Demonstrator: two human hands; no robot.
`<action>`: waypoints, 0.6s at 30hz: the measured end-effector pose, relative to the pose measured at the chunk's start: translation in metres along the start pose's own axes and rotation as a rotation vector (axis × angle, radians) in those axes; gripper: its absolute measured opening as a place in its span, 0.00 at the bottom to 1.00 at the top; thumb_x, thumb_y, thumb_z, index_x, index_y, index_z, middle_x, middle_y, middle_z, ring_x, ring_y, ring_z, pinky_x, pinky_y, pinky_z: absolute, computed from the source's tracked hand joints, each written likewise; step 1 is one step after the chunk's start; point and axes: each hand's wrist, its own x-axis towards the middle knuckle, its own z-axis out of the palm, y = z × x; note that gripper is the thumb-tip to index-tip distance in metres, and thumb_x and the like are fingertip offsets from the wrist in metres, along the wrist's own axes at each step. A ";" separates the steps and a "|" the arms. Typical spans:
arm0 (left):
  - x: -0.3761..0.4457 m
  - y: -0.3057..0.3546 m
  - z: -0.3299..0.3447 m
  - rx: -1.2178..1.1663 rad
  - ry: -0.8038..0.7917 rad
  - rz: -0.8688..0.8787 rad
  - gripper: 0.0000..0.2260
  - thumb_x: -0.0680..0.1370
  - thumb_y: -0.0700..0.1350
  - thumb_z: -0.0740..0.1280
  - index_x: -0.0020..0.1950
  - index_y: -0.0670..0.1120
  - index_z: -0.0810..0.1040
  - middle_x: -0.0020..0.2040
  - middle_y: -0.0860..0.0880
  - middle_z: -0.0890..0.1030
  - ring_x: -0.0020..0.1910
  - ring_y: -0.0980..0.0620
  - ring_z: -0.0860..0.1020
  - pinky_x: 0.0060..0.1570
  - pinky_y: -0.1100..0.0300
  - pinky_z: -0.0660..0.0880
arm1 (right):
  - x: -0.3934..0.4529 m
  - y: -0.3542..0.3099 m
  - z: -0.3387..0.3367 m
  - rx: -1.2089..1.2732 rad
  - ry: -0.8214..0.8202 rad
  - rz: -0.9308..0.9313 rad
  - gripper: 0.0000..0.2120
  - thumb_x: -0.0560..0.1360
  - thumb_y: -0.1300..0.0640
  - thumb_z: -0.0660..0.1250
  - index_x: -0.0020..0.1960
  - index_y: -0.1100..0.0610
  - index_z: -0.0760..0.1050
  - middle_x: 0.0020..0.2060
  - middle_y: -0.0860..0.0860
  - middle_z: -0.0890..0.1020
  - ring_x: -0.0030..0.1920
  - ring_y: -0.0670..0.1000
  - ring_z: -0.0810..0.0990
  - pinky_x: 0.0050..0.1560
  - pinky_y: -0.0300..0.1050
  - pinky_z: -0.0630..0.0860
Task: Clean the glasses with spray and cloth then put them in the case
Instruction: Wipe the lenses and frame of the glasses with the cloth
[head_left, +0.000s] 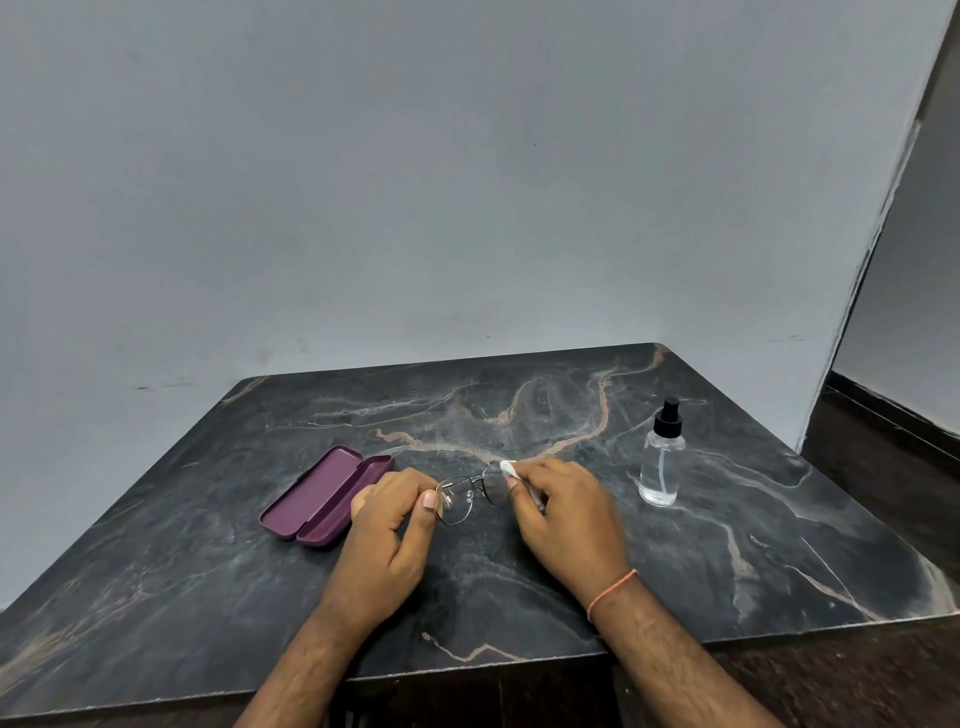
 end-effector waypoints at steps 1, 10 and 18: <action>0.001 -0.001 0.000 -0.010 0.010 -0.002 0.13 0.87 0.52 0.58 0.45 0.57 0.74 0.41 0.54 0.78 0.44 0.50 0.78 0.47 0.40 0.75 | 0.000 0.000 0.000 -0.003 0.001 0.002 0.08 0.81 0.49 0.70 0.55 0.45 0.87 0.45 0.40 0.87 0.45 0.44 0.79 0.45 0.32 0.69; 0.003 -0.008 0.001 -0.042 0.041 -0.038 0.16 0.88 0.54 0.58 0.44 0.49 0.76 0.40 0.50 0.78 0.42 0.45 0.77 0.43 0.41 0.74 | -0.004 -0.007 -0.003 0.137 -0.066 -0.185 0.09 0.81 0.49 0.71 0.59 0.45 0.88 0.48 0.36 0.86 0.51 0.40 0.80 0.53 0.31 0.74; 0.002 -0.007 0.001 -0.053 0.026 -0.020 0.14 0.87 0.53 0.58 0.45 0.54 0.76 0.41 0.51 0.79 0.43 0.47 0.78 0.45 0.42 0.75 | -0.002 -0.002 0.000 0.039 0.009 -0.030 0.09 0.81 0.48 0.70 0.58 0.43 0.87 0.48 0.37 0.87 0.48 0.40 0.80 0.49 0.28 0.71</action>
